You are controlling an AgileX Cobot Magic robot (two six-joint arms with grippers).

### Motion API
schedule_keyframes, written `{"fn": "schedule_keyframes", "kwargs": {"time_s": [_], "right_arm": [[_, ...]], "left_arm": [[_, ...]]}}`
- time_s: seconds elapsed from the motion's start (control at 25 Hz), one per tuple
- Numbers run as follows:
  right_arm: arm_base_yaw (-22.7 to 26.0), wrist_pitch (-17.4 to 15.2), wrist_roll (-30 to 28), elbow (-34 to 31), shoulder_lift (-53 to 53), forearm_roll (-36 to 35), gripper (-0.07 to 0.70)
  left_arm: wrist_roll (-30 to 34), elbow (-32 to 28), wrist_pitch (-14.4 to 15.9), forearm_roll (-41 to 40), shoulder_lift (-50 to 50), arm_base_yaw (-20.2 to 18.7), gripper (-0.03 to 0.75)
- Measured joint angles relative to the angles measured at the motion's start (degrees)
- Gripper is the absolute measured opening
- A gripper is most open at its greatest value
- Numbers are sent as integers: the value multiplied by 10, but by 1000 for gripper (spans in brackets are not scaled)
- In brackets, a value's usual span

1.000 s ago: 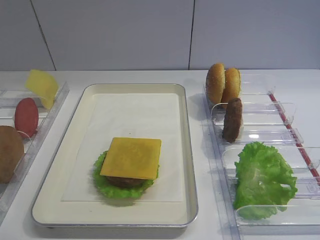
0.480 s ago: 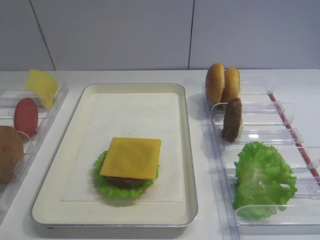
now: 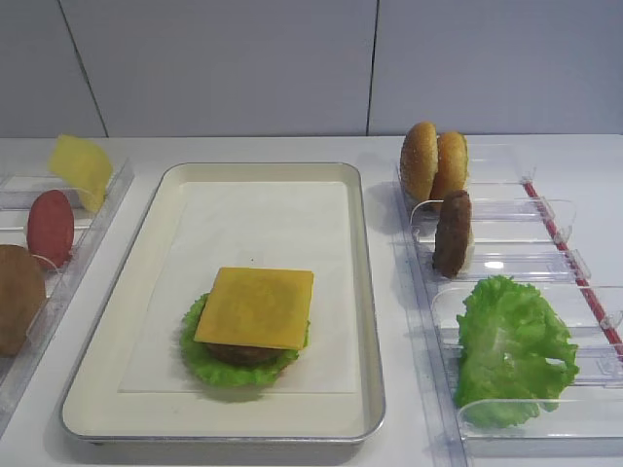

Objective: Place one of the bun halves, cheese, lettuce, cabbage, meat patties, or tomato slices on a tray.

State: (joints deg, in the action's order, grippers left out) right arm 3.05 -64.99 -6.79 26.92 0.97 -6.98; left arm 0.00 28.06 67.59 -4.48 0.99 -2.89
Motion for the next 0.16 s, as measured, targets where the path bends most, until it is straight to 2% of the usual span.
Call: {"fn": "schedule_keyframes", "kwargs": {"time_s": [0.16], "right_arm": [[0, 0, 0, 0, 0, 0, 327]], "left_arm": [[0, 0, 0, 0, 0, 0, 108]]}}
